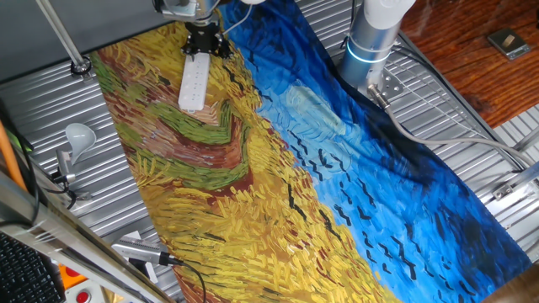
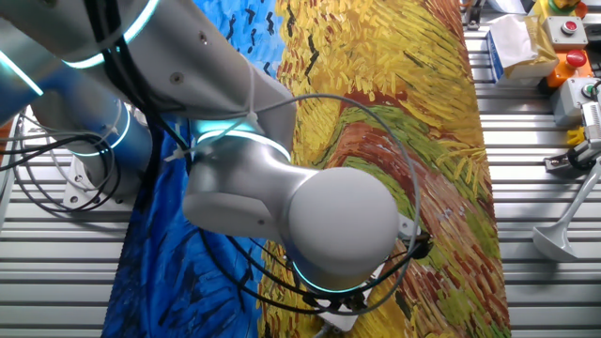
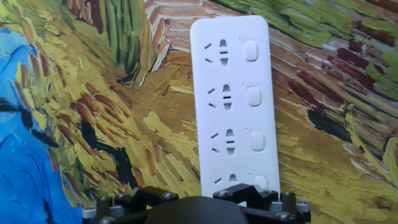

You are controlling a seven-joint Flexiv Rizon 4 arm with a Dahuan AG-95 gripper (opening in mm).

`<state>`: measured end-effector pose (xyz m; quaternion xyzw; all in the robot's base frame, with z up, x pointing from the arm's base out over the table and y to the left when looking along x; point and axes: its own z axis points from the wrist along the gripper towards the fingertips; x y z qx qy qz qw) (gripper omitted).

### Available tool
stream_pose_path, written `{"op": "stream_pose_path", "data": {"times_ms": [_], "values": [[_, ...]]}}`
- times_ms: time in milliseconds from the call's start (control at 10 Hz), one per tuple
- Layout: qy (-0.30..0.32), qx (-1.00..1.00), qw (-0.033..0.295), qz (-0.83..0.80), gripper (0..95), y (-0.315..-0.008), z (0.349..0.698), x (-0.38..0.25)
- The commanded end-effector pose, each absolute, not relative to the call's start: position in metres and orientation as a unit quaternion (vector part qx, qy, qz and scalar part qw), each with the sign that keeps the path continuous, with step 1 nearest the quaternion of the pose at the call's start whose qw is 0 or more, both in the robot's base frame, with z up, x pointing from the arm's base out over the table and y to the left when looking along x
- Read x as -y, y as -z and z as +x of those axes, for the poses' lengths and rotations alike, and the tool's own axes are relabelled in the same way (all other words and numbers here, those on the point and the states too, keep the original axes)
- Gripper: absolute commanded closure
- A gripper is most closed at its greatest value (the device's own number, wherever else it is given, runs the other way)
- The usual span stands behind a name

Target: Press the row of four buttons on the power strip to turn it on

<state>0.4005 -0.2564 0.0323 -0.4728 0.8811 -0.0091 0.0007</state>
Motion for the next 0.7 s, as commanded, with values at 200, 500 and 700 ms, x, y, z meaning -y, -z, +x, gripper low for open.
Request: {"op": "stream_pose_path", "data": {"times_ms": [200,500,700], "values": [[0.010,-0.880,0.000,-0.474,0.0,-0.0297,0.4082,0.2586],[0.009,-0.879,0.001,-0.476,0.0,-0.0281,0.4096,0.2601],[0.009,-0.881,0.001,-0.474,0.0,-0.0275,0.4090,0.2600]]}}
